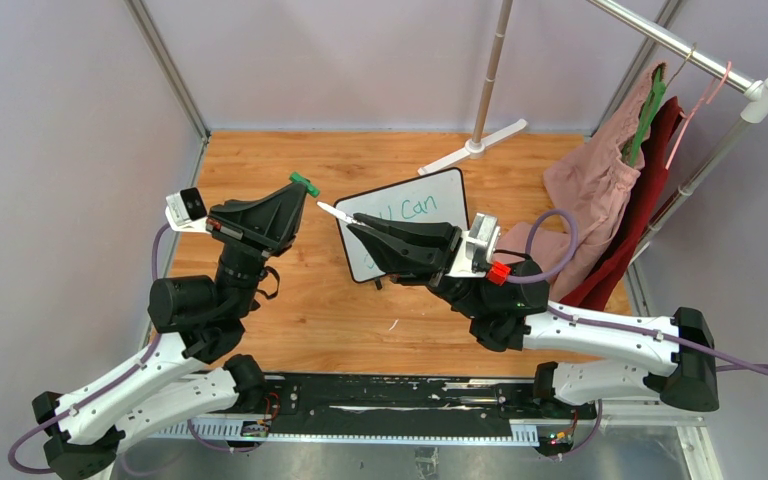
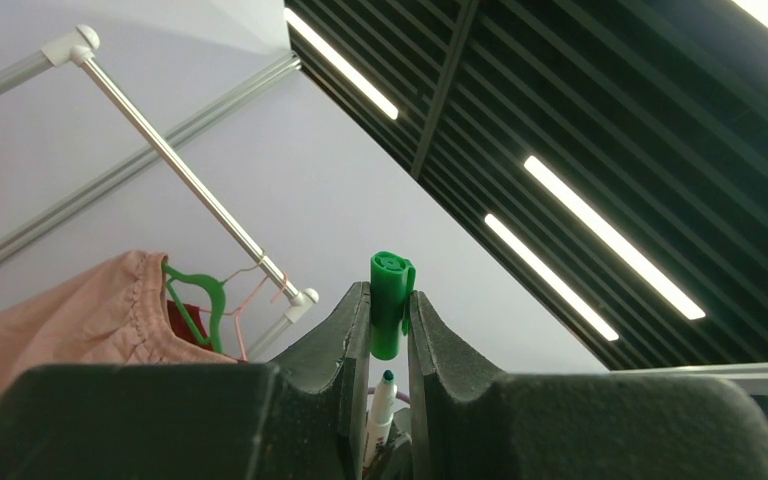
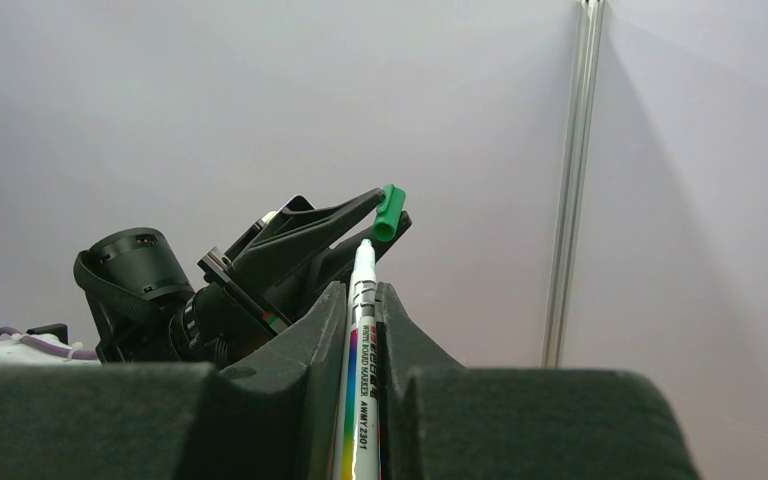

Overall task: Write a sentence on the whiteboard
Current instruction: Close the whiteboard marker at the center of the board.

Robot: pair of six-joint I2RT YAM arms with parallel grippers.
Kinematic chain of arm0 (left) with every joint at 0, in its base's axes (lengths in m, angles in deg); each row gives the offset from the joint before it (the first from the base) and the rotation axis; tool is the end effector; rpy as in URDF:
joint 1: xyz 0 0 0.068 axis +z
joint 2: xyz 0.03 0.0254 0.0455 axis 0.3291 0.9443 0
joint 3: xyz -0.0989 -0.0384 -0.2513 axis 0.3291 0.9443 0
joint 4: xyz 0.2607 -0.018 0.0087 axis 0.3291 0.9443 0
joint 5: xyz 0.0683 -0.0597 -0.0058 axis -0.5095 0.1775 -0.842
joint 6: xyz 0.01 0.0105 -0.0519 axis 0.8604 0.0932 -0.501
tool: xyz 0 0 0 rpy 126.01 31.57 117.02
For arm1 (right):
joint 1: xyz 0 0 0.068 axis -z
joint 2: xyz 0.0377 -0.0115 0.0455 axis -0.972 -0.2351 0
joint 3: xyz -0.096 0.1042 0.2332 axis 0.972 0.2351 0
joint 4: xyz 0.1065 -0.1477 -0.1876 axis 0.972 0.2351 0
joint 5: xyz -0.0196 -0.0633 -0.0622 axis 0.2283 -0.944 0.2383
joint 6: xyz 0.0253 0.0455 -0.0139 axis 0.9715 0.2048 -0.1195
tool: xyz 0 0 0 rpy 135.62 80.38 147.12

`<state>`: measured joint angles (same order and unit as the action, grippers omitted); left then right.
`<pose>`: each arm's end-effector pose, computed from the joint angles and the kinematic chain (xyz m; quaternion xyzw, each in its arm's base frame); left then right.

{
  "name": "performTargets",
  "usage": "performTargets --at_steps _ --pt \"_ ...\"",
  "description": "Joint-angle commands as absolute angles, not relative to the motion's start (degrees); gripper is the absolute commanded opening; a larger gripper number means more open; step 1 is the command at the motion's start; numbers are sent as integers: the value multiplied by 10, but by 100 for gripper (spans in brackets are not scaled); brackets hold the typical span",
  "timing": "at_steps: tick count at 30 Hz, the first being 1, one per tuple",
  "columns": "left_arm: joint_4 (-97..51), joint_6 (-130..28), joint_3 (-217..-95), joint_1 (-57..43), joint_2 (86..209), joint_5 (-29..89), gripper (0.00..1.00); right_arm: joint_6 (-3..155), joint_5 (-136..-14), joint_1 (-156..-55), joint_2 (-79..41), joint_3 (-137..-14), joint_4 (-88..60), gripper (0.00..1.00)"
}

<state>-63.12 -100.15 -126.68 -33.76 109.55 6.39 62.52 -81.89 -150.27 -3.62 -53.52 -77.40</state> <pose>0.0807 -0.0914 0.4362 -0.1490 0.3491 -0.7472 0.5456 0.0639 0.2231 0.4474 -0.2222 0.2483 0.5232 0.7844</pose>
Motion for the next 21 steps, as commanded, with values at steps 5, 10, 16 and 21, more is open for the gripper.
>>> performTargets --at_steps 5,10,16,21 --pt "-644 -999 -1261 -335 1090 68 0 625 -829 -1511 -32 -545 -807 0" --pt "-644 -999 -1260 -334 1089 71 0 624 -843 -1511 -33 -546 -810 0" --pt "-644 -1002 -1259 -334 1088 75 0 621 -852 -1511 -34 -546 -813 0" --pt "-644 -1001 -1258 -334 1086 77 0 619 -858 -1511 -36 -545 -814 0"
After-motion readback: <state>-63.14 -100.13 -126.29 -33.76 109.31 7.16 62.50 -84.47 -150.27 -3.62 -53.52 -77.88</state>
